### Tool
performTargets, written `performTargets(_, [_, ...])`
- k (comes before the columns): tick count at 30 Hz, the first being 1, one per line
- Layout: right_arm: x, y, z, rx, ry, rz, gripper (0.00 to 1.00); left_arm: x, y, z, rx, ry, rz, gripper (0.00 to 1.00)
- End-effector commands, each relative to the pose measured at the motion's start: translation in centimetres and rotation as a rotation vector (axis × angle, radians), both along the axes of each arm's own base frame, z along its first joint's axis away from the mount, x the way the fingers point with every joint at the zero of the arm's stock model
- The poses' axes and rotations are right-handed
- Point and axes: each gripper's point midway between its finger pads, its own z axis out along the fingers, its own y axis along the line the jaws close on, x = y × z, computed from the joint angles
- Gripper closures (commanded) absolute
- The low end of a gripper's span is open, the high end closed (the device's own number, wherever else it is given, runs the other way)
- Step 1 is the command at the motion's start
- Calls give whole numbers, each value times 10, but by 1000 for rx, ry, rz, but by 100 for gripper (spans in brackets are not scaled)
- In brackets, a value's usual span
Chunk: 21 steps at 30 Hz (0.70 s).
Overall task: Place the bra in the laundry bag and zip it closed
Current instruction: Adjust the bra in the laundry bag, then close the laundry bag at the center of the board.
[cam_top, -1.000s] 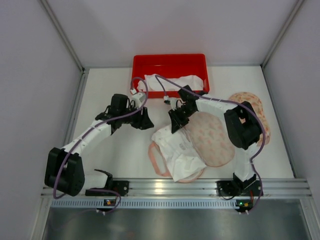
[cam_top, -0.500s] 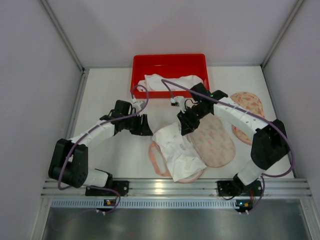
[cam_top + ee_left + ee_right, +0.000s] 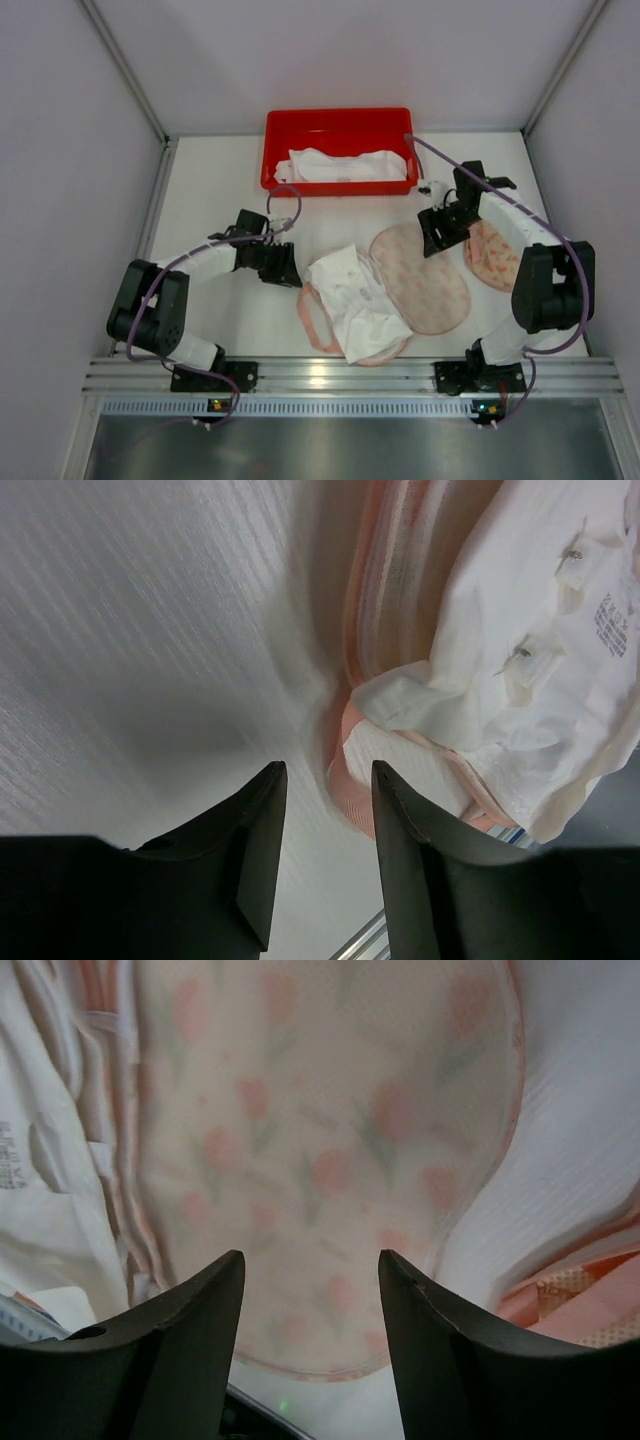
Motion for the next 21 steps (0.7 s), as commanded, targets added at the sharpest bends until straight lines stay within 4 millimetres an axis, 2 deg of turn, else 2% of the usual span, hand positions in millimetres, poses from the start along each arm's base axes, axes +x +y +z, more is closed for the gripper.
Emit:
performTargets(1, [7, -22, -15, -103, -9, -19, 43, 2, -2, -3, -10, 21, -16, 55])
performTargets(7, [22, -57, -37, -215, 13, -79, 44, 3, -8, -3, -39, 42, -36, 57])
performTargets(10, [19, -72, -47, -249, 24, -110, 45, -2, -4, -12, -19, 66, -31, 59])
performTargets(14, [12, -69, -64, -234, 70, -108, 46, 0, -3, -24, 4, 92, -38, 68])
performTargets(17, [13, -67, -71, -229, 87, -111, 48, 9, -3, -26, 19, 85, -38, 73])
performTargets(21, [13, -66, -76, -221, 98, -107, 54, 17, -7, -29, 19, 92, -41, 73])
